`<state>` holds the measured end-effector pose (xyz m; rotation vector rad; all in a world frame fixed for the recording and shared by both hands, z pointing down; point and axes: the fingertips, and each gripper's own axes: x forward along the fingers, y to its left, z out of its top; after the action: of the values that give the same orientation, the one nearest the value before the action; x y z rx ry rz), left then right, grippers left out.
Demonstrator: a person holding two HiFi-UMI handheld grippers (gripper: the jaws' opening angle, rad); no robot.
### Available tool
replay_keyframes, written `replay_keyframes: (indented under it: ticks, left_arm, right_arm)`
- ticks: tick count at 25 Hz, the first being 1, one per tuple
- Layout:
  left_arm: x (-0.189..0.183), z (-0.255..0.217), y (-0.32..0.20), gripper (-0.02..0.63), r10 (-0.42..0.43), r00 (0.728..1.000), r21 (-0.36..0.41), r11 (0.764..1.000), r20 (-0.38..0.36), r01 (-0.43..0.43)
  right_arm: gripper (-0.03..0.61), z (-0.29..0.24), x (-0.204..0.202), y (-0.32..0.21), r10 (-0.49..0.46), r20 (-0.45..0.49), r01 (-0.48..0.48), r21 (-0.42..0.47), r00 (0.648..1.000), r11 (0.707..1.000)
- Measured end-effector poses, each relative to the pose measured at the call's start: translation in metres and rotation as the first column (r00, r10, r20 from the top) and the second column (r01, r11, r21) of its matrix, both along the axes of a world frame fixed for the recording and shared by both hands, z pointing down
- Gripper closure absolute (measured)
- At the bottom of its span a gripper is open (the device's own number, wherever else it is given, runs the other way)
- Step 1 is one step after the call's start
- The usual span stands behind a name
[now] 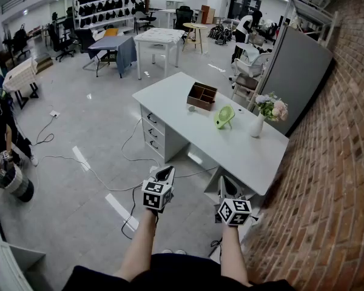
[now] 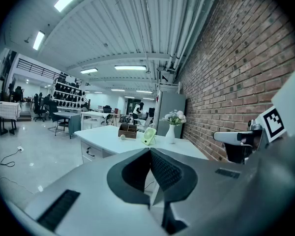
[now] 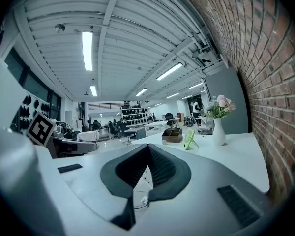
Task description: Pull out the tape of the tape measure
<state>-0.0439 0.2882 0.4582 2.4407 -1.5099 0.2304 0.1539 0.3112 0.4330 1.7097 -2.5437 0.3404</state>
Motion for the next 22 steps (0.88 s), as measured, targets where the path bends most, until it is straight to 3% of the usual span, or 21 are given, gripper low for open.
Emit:
replay_keyframes:
  ticks: [22]
  left_arm:
    - [-0.014, 0.009, 0.003, 0.591, -0.011, 1.000, -0.028, 1.000, -0.005, 0.011]
  right_arm:
    - [0.575, 0.000, -0.011, -0.001, -0.002, 0.050, 0.002, 0.000, 0.999, 1.000]
